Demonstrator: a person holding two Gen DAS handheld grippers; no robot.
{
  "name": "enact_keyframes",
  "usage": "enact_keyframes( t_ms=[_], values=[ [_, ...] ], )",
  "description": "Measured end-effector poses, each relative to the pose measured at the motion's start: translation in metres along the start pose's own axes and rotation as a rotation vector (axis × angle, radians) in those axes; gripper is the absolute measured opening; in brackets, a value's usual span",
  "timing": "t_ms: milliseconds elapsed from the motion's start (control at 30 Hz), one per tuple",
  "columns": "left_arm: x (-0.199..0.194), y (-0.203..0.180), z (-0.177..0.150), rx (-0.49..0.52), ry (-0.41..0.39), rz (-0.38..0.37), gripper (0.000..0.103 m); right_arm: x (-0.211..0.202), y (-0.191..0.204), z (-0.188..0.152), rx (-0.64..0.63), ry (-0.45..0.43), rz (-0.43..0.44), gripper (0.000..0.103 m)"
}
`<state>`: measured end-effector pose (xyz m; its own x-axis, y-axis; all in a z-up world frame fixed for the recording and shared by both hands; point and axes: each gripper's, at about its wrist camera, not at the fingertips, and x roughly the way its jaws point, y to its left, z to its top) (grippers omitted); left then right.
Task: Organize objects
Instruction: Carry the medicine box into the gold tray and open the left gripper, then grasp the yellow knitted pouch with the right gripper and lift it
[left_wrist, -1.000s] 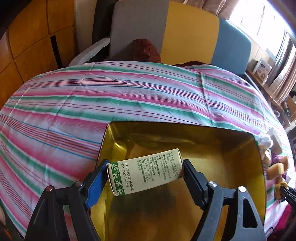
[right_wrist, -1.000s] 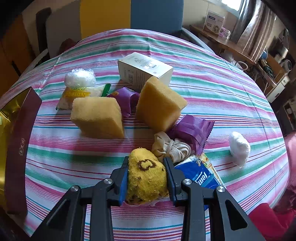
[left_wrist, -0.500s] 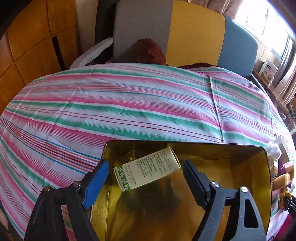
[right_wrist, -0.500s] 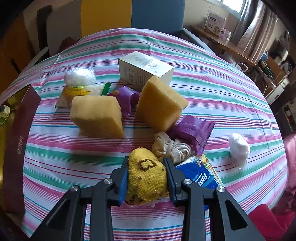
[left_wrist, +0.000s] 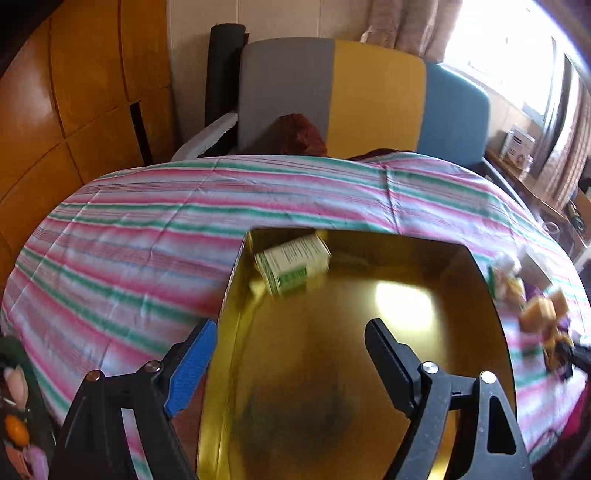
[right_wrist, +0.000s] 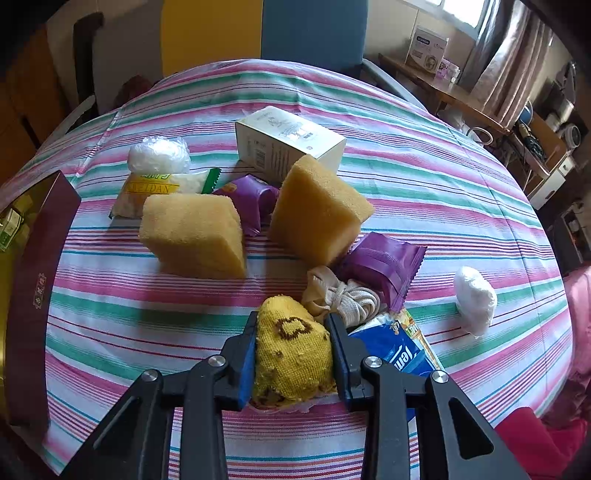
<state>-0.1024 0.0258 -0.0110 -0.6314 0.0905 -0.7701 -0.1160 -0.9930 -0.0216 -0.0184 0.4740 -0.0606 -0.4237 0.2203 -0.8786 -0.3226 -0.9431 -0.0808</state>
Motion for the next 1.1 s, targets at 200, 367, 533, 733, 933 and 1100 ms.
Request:
enact_keyframes(
  t_ms=[200,367,533,733,933,1100],
  values=[
    [-0.024,0.0,-0.032,0.003,-0.012,0.024,0.084,-0.004,0.007,0.001,-0.021,-0.029,0.013,0.033],
    [-0.035,0.007,-0.046,-0.015,-0.012,0.051,0.083,-0.005,0.014,0.0,-0.041,-0.037,0.002,0.033],
    [-0.043,0.017,-0.054,-0.034,-0.027,0.055,0.083,-0.009,0.024,0.0,-0.063,-0.057,0.008,0.033],
    [-0.052,0.024,-0.059,-0.047,-0.039,0.046,0.083,-0.007,0.032,-0.003,-0.073,-0.04,0.005,0.033],
    [-0.053,0.028,-0.061,-0.059,-0.039,0.038,0.083,-0.018,0.04,-0.003,-0.053,-0.057,0.024,0.033],
    [-0.053,0.032,-0.065,-0.065,-0.034,0.034,0.083,-0.033,0.053,-0.002,-0.062,-0.084,0.05,0.033]
  ],
)
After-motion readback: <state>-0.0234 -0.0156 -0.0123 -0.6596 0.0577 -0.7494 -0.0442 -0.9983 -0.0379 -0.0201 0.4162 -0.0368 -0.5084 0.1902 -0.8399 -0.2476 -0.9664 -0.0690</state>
